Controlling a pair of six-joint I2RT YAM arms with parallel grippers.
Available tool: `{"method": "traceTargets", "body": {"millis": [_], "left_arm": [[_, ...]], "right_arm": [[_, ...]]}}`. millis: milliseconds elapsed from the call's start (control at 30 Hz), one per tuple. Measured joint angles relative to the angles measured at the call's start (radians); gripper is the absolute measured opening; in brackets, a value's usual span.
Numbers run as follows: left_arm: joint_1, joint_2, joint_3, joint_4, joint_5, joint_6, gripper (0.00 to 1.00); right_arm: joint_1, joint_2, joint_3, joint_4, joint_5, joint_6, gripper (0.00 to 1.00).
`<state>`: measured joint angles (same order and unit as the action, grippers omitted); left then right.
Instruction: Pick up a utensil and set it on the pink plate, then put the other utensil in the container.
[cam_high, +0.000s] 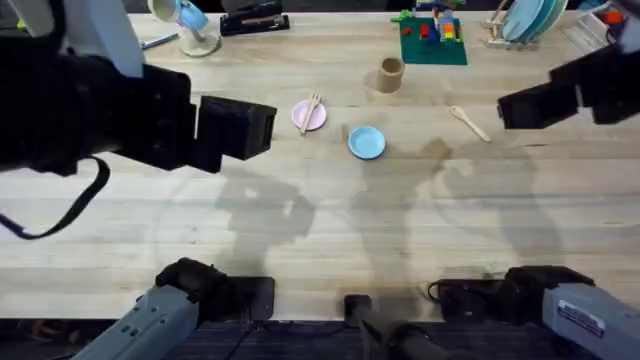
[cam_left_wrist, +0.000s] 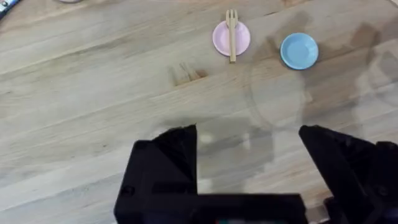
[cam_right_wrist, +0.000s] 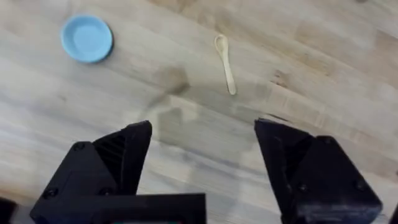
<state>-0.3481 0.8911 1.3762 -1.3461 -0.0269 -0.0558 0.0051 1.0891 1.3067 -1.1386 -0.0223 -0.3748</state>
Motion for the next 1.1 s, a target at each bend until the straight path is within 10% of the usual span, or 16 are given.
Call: {"method": "traceTargets", "body": {"millis": [1100], "left_arm": [[0.0, 0.001, -0.001, -0.008, 0.0, 0.0, 0.993]], "right_arm": [[-0.126, 0.654, 0.0, 0.257, -0.027, -0.373, 0.993]]}}
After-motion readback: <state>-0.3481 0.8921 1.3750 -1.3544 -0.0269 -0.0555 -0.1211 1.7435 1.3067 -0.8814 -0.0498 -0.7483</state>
